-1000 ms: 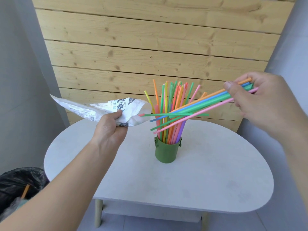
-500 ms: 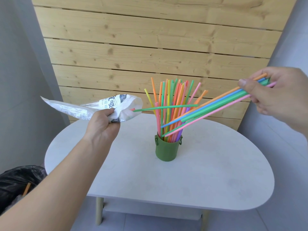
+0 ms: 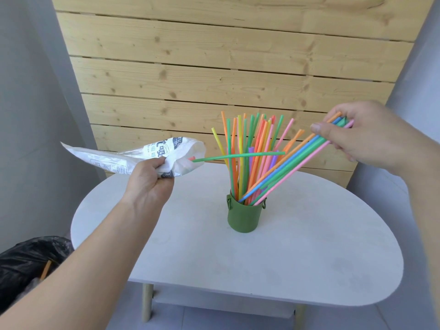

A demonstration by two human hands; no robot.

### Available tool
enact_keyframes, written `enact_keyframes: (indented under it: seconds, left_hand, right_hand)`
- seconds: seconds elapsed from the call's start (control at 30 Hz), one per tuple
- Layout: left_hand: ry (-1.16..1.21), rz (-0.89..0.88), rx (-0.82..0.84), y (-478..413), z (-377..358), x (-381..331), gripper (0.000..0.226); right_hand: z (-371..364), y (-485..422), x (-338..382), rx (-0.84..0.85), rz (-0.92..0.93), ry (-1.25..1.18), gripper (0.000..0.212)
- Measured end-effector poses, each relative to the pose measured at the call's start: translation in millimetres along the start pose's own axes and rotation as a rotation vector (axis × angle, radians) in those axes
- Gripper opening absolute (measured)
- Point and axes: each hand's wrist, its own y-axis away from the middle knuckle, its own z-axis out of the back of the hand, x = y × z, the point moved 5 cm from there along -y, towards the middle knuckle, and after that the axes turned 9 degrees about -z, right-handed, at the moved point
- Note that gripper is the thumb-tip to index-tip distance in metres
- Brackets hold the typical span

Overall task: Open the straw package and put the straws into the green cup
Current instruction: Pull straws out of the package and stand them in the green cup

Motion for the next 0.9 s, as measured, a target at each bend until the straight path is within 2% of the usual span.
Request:
enact_keyframes:
  seconds: [0.17, 0.47, 0.63, 0.8, 0.9]
  left_hand:
    - [0.011, -0.027, -0.023, 1, 4, -12, 0.015]
    - [0.025, -0.041, -0.043, -8, 8, -21, 0.015]
    - [0.010, -0.020, -0.036, -8, 7, -17, 0.014]
    - [0.007, -0.031, -0.037, -5, 6, -19, 0.014]
    - [0.025, -0.035, -0.029, -3, 4, -20, 0.012]
  right_hand:
    - [-22, -13, 9, 0.001, 0.016, 0.051, 0.032]
    - [-47, -23, 13, -0.108, 0.046, 0.120, 0.038]
    - [-55, -21, 11, -0.045, 0.021, 0.055, 0.030]
    - [-64, -20, 10, -0.105, -0.007, -0.080, 0.042]
    - [-70, -19, 11, -0.150, 0.023, -0.149, 0.039]
